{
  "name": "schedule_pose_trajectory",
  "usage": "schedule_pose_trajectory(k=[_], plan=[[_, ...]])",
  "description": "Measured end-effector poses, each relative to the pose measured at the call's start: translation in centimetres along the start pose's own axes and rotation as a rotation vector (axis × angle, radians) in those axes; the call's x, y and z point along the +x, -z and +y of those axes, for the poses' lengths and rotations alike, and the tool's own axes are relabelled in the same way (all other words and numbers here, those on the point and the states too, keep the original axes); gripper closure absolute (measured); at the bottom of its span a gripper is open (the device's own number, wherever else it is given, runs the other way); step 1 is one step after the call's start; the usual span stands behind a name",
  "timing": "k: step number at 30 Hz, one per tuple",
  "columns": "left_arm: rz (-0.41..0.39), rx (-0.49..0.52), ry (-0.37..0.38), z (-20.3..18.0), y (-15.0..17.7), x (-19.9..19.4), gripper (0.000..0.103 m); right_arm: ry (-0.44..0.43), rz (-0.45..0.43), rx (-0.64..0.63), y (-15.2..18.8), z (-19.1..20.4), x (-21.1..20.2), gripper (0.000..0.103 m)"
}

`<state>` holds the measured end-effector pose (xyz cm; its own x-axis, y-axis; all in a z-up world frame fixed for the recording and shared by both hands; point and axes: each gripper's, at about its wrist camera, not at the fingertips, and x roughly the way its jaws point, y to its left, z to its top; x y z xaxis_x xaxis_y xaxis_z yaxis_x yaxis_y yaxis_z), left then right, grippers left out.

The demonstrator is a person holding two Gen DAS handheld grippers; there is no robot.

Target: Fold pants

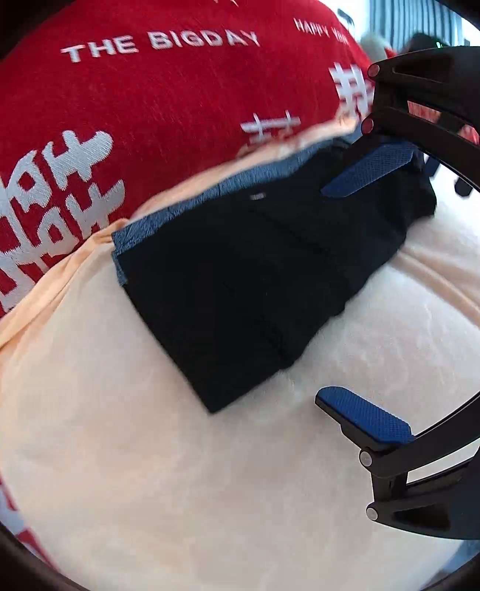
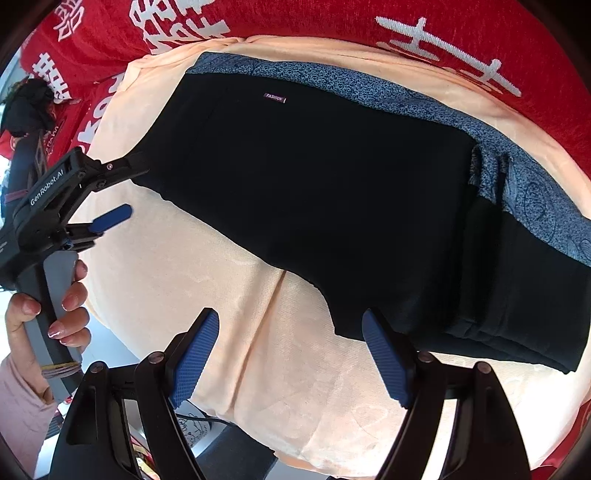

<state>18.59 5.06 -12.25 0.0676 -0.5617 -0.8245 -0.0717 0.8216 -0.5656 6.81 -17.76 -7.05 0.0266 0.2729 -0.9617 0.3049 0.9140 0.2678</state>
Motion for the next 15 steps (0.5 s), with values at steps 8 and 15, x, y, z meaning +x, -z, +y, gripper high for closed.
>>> schedule_pose_trajectory(k=[8, 15], plan=[[-0.047, -0.006, 0.177, -0.6, -0.2, 1.4, 0.000, -0.014, 0.002, -0.001, 0.3, -0.2, 0.5, 0.020], [-0.140, 0.059, 0.158, -4.0, -0.6, 0.5, 0.000, -0.011, -0.030, 0.000, 0.6, -1.0, -0.1, 0.020]])
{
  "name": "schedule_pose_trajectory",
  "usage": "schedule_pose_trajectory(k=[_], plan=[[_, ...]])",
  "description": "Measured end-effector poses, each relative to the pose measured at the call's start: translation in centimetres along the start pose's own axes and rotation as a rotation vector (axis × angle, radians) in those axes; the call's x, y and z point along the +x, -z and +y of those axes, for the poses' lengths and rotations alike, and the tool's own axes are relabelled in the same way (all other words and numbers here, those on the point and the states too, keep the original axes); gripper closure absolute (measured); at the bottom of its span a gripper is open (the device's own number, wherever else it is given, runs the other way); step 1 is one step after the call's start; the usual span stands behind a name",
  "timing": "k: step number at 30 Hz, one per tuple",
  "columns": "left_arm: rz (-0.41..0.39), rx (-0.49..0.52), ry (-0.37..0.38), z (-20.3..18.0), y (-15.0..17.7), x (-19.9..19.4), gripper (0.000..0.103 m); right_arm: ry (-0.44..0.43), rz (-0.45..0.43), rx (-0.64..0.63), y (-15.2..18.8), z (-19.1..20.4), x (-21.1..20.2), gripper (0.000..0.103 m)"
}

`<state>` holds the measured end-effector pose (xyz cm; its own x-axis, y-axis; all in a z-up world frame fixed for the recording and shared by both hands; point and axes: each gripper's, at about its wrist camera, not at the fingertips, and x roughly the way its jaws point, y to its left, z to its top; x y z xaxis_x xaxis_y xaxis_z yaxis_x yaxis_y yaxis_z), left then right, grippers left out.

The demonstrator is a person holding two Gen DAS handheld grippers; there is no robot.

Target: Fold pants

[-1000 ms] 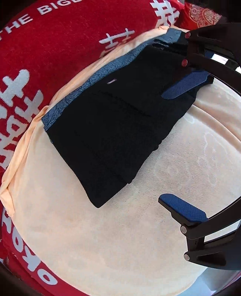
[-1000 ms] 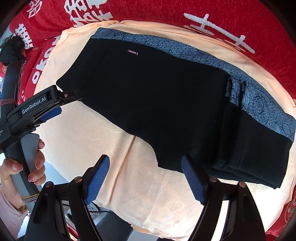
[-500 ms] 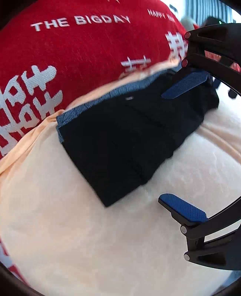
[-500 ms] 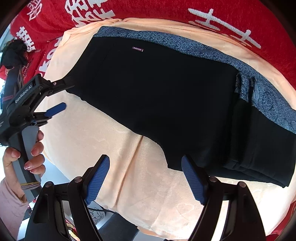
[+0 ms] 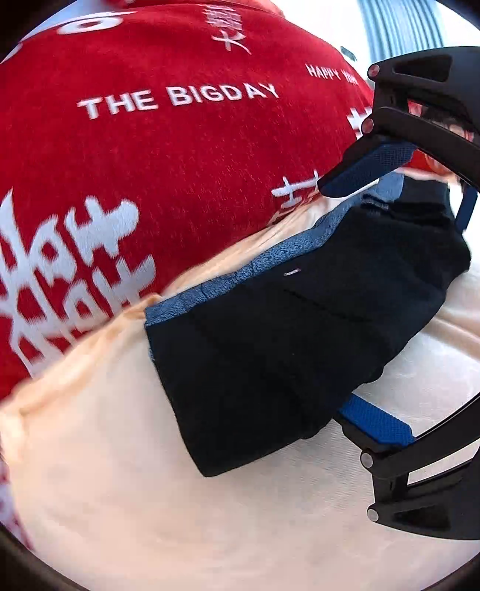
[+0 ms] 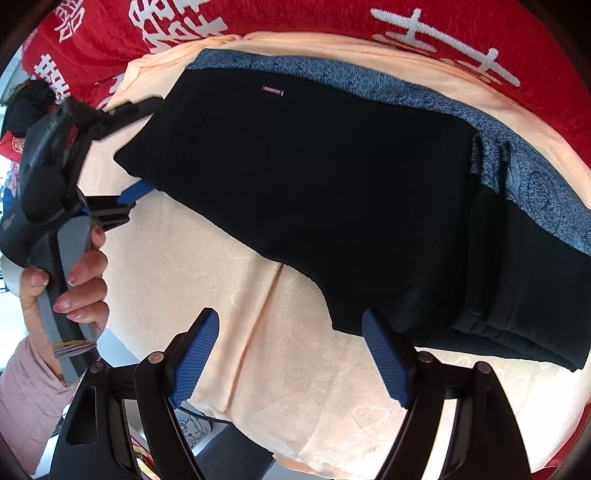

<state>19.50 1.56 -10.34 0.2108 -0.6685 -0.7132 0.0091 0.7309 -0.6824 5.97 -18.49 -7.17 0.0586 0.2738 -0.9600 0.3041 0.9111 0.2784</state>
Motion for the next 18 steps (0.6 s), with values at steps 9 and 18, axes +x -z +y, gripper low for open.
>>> schedule_pose_trajectory(k=[9, 18], plan=[[-0.001, 0.025, -0.308, 0.6, -0.3, 1.3, 0.063, 0.044, -0.072, -0.037, -2.1, -1.7, -2.6, 0.020], [-0.111, 0.622, -0.568, -6.7, 4.3, 2.1, 0.068, -0.019, -0.133, -0.036, -9.5, -2.6, -6.7, 0.020]])
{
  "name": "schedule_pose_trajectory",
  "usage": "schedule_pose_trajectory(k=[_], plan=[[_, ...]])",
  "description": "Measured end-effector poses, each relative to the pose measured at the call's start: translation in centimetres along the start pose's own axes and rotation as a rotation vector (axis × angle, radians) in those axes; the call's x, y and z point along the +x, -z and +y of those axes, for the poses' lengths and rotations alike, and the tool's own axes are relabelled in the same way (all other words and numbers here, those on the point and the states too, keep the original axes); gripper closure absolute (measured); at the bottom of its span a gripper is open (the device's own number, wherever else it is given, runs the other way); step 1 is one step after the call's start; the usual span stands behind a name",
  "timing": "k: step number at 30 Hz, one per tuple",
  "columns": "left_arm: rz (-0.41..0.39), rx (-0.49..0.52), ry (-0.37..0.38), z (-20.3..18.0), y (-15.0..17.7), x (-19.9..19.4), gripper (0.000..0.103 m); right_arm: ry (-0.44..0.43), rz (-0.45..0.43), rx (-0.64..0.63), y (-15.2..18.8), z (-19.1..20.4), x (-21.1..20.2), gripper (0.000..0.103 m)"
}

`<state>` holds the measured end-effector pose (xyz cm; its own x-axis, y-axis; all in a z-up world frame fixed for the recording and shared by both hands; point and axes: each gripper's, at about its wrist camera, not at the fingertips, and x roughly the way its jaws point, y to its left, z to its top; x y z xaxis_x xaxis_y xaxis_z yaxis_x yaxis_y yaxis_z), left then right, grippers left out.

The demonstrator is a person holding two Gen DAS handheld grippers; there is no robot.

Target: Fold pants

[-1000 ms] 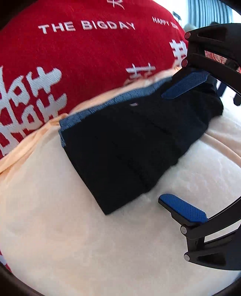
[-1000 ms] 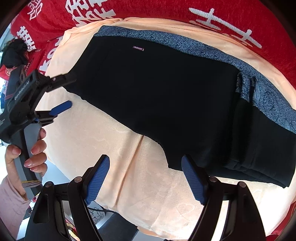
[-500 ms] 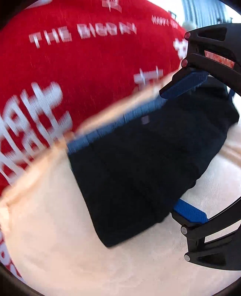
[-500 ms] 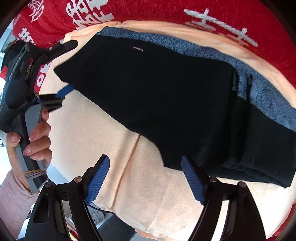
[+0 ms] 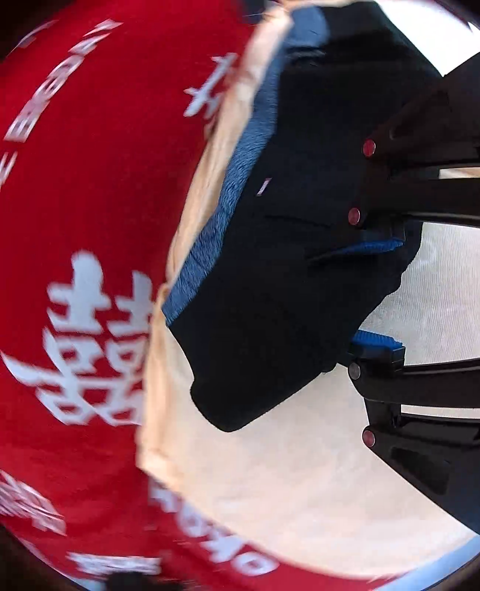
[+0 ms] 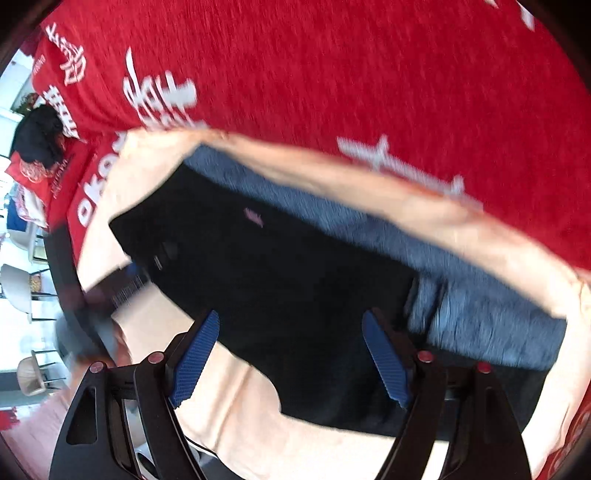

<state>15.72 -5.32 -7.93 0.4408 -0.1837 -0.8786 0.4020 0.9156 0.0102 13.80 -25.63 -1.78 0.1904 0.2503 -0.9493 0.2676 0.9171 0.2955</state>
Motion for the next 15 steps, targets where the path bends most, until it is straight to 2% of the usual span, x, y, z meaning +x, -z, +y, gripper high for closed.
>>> schedule_pose_trajectory(k=[4, 8, 12, 15], plan=[[-0.036, 0.149, -0.078, -2.4, 0.4, -0.2, 0.068, -0.077, 0.079, -0.025, -4.0, 2.4, 1.0, 0.020], [-0.071, 0.257, -0.118, -3.4, 0.9, -0.9, 0.068, -0.113, 0.200, -0.130, -7.5, 7.7, 3.7, 0.020], [-0.091, 0.307, -0.140, -3.6, 1.4, -1.3, 0.068, -0.133, 0.273, -0.249, -9.5, 12.8, 5.8, 0.020], [-0.096, 0.313, -0.142, -3.6, 1.5, -1.4, 0.068, -0.113, 0.367, -0.337, -10.3, 16.4, 8.7, 0.020]])
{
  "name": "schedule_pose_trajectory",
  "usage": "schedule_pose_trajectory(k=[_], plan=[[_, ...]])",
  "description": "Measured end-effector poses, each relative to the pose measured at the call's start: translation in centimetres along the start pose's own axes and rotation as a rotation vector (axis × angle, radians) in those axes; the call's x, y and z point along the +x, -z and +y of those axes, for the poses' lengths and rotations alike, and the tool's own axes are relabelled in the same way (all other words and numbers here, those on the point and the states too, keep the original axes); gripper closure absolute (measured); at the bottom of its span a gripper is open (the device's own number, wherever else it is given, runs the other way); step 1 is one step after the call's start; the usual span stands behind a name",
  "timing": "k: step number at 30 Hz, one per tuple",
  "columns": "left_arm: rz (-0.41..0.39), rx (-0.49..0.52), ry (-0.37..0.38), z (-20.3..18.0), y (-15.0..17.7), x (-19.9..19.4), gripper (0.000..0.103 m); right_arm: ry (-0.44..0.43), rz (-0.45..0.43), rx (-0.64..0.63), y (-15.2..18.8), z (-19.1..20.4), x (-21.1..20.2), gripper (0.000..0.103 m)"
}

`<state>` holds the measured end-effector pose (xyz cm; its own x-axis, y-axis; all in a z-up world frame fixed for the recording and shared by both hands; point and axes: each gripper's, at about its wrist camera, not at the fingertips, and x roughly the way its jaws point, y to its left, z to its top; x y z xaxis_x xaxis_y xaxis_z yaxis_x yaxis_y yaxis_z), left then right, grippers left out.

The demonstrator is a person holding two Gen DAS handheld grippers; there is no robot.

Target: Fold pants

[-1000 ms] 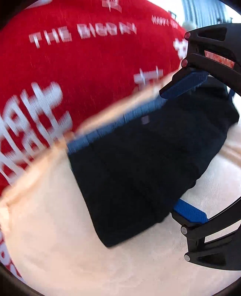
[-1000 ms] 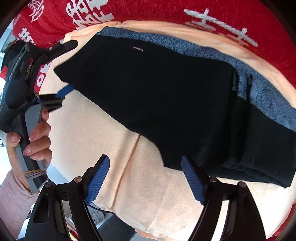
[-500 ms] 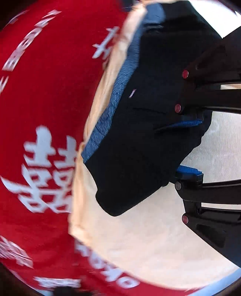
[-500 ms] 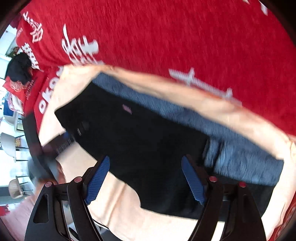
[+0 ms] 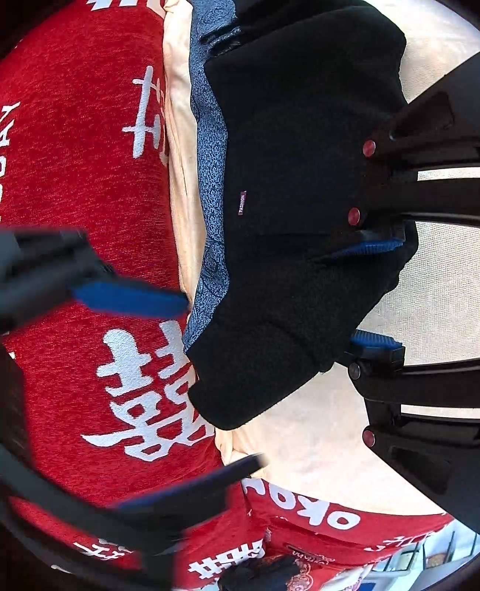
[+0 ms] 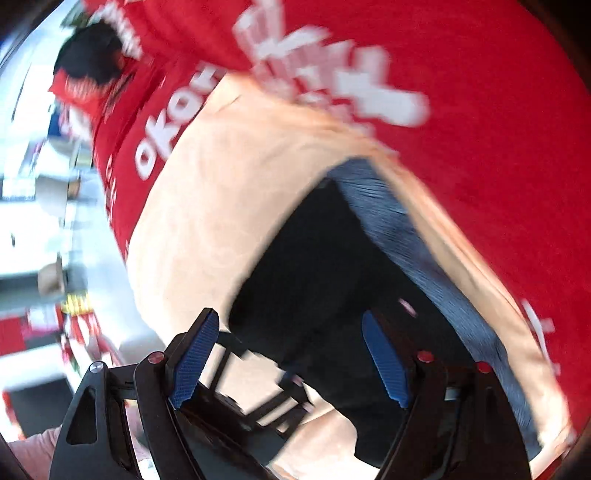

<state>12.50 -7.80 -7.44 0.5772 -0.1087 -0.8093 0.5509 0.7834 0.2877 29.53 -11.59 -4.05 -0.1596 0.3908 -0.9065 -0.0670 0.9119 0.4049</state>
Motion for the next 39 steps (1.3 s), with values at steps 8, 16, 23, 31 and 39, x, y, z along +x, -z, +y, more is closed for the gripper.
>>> schedule_pose_trajectory(k=[8, 16, 23, 31, 39], plan=[[-0.002, 0.001, -0.005, -0.2, -0.1, -0.2, 0.068, 0.123, 0.134, -0.011, -2.5, 1.1, 5.0, 0.020], [-0.012, 0.001, 0.041, -0.4, -1.3, -1.8, 0.068, 0.070, 0.056, 0.009, -0.8, -0.6, 4.2, 0.084], [-0.073, -0.019, 0.102, -1.3, -3.9, -6.7, 0.068, -0.137, -0.110, 0.088, 3.6, -3.3, -1.3, 0.084], [-0.143, 0.042, 0.221, -6.8, -7.4, -13.2, 0.068, -0.351, -0.344, 0.185, 12.8, -8.7, -8.8, 0.084], [-0.175, 0.223, 0.293, -17.5, -9.4, -18.1, 0.068, -0.452, -0.564, 0.325, 26.1, -16.1, -13.9, 0.084]])
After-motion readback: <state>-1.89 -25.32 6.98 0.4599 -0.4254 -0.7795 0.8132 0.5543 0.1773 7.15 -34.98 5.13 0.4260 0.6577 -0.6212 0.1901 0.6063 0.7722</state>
